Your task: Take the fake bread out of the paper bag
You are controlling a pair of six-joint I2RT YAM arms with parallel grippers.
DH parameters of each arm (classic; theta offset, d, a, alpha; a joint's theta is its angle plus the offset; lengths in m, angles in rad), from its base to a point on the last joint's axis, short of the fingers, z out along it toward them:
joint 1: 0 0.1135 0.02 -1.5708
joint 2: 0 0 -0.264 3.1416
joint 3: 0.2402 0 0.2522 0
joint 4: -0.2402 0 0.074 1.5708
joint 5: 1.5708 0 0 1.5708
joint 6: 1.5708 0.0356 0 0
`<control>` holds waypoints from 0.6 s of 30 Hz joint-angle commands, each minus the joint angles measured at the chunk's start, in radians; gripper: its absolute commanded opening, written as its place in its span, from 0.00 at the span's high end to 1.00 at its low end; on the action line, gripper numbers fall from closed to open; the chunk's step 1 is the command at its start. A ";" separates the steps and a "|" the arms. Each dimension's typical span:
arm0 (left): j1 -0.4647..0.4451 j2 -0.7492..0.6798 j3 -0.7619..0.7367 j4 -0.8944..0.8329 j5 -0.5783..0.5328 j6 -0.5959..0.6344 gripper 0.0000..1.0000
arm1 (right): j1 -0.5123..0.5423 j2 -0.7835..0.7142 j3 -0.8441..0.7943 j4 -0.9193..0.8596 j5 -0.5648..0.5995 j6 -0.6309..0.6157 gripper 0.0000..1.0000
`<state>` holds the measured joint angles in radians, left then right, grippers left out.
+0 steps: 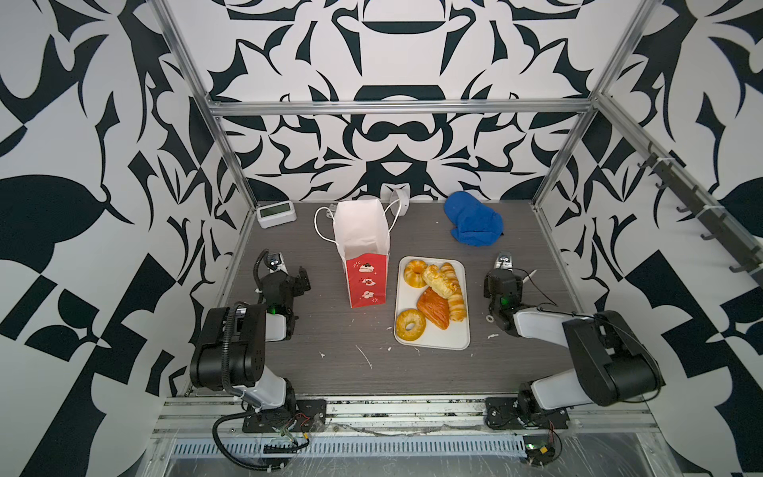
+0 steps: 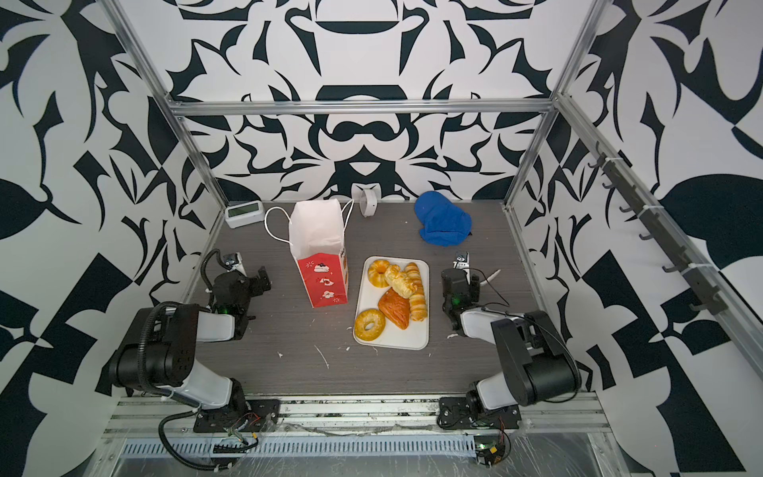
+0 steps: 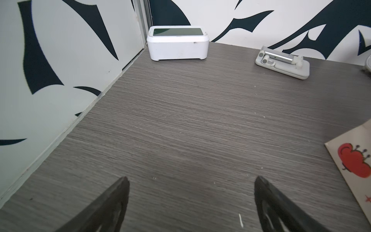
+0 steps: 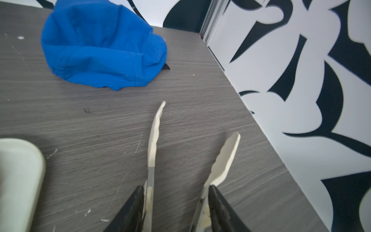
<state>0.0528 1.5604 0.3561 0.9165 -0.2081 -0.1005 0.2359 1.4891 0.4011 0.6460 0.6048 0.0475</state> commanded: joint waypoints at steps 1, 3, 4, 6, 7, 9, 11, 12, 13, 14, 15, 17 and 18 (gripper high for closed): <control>0.004 0.002 0.008 0.038 0.005 -0.009 0.01 | 0.008 0.001 -0.043 0.251 0.047 -0.058 0.45; 0.003 0.000 0.009 0.028 0.009 -0.011 0.01 | 0.006 0.016 -0.068 0.315 0.029 -0.052 0.43; 0.004 0.002 0.008 0.034 0.005 -0.011 0.01 | 0.007 0.030 -0.073 0.347 0.029 -0.076 0.43; 0.004 0.001 0.007 0.034 0.005 -0.013 0.01 | 0.006 0.028 -0.065 0.320 0.017 -0.079 0.43; 0.003 0.001 0.008 0.033 0.004 -0.012 0.01 | 0.005 0.022 -0.064 0.309 0.011 -0.072 0.43; 0.003 0.003 0.008 0.033 0.005 -0.012 0.01 | 0.006 0.023 -0.069 0.317 0.017 -0.069 0.43; 0.003 0.002 0.008 0.034 0.004 -0.013 0.01 | 0.007 0.024 -0.088 0.354 0.008 -0.077 0.43; 0.003 0.002 0.008 0.033 0.004 -0.013 0.01 | 0.007 0.021 -0.098 0.369 -0.005 -0.080 0.29; 0.003 0.001 0.007 0.033 0.005 -0.013 0.01 | 0.007 0.020 -0.107 0.385 -0.023 -0.079 0.16; 0.003 0.002 0.008 0.034 0.005 -0.012 0.01 | 0.006 0.024 -0.119 0.409 -0.041 -0.082 0.09; 0.002 0.002 0.007 0.033 0.004 -0.012 0.01 | 0.002 0.029 -0.132 0.433 -0.070 -0.083 0.07; 0.003 0.001 0.009 0.033 0.005 -0.013 0.01 | -0.027 0.104 -0.157 0.549 -0.115 -0.088 0.01; 0.003 0.002 0.008 0.033 0.004 -0.013 0.01 | -0.008 0.143 -0.154 0.621 -0.085 -0.127 0.00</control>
<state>0.0532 1.5604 0.3561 0.9215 -0.2081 -0.1024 0.2268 1.5604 0.2584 1.0634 0.5449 -0.0345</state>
